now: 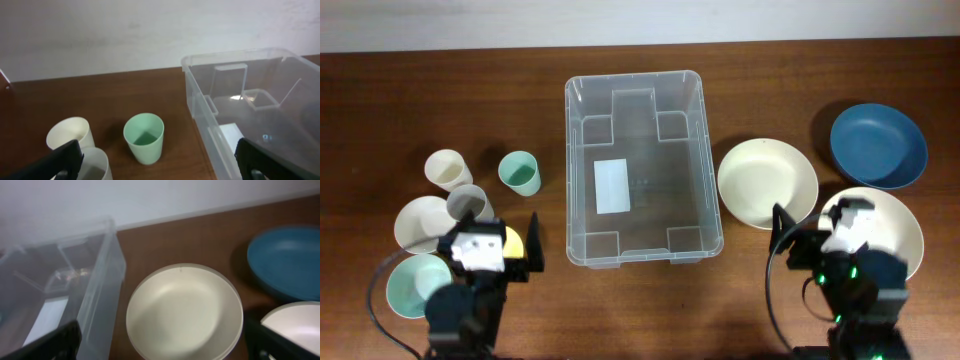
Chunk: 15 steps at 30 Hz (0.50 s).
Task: Pack container
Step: 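Reach the right gripper to the cream bowl rim and grasp it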
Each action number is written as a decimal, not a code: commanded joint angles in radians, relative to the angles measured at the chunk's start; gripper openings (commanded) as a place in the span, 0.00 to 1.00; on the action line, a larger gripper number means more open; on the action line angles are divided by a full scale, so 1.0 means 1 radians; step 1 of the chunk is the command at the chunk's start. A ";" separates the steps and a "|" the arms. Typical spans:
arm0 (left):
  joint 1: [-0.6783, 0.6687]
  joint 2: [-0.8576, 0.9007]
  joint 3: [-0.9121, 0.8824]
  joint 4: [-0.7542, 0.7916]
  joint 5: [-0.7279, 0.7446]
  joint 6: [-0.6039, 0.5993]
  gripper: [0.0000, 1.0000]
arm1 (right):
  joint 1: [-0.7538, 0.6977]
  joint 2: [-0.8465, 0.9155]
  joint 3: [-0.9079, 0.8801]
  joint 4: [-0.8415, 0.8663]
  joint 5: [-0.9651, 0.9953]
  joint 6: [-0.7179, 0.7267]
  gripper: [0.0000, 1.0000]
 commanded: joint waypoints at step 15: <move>0.002 0.492 0.557 -0.453 0.011 -0.033 0.99 | 0.004 0.798 0.825 -0.696 -0.006 -0.071 0.99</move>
